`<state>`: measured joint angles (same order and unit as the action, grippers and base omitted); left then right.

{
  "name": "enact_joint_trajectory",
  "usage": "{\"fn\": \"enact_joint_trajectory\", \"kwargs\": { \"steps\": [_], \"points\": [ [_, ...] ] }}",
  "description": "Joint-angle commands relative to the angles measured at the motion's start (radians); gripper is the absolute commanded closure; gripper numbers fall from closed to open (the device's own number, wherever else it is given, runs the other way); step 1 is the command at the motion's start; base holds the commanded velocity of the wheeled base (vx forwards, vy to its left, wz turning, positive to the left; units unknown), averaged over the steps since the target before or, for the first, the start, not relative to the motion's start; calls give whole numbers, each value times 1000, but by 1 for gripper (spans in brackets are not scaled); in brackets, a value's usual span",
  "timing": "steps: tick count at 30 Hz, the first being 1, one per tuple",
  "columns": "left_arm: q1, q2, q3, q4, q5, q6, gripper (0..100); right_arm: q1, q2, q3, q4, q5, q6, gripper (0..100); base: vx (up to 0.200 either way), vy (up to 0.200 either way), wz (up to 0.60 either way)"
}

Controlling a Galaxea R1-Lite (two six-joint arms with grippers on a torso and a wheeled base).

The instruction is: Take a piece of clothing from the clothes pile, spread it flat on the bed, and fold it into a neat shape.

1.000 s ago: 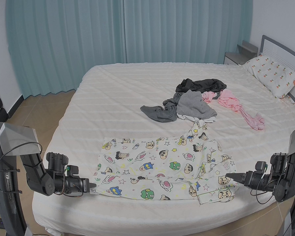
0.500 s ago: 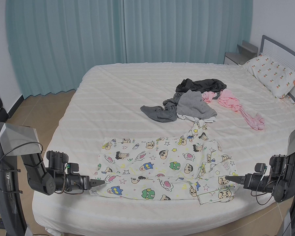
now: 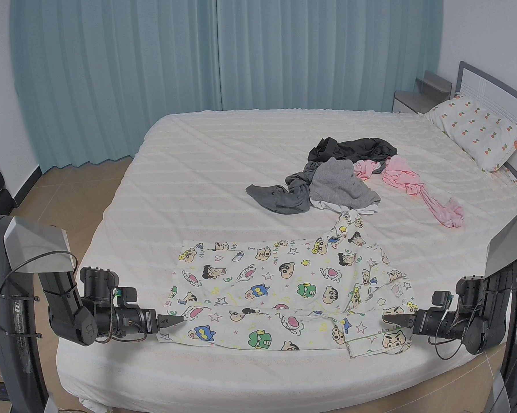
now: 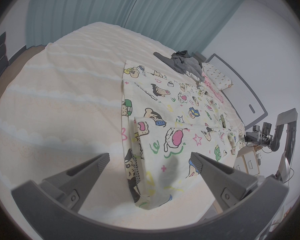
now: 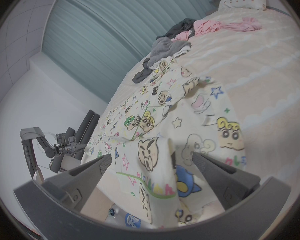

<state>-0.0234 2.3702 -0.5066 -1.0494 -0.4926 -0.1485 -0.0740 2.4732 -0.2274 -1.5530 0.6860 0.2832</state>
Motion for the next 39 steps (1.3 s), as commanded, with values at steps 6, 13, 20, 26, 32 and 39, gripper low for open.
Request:
{"fn": "enact_joint_trajectory", "kwargs": {
  "steps": [6, 13, 20, 26, 32, 39],
  "points": [
    [0, 4, 2, 0, -1, -5, 0, -12, 6, 3, -12, 1, 7, 100, 0, 0, 0],
    [0, 4, 2, 0, -1, -3, 0, -61, -36, -6, -12, 1, 10, 100, 0, 0, 0],
    [0, 4, 2, 0, -1, -2, 0, -69, -30, -29, -12, 1, 10, 100, 0, 0, 0],
    [0, 4, 2, 0, -1, -3, 0, -67, -26, -50, -12, -2, 11, 100, 0, 0, 0],
    [5, 4, 5, 0, -15, -5, 0, -76, -28, -49, -12, 0, 13, 0, 0, 0, 0],
    [79, -80, 31, -1, -126, -29, 0, -130, -45, -16, -12, 0, 13, 0, 0, 0, 0]
  ]
}}
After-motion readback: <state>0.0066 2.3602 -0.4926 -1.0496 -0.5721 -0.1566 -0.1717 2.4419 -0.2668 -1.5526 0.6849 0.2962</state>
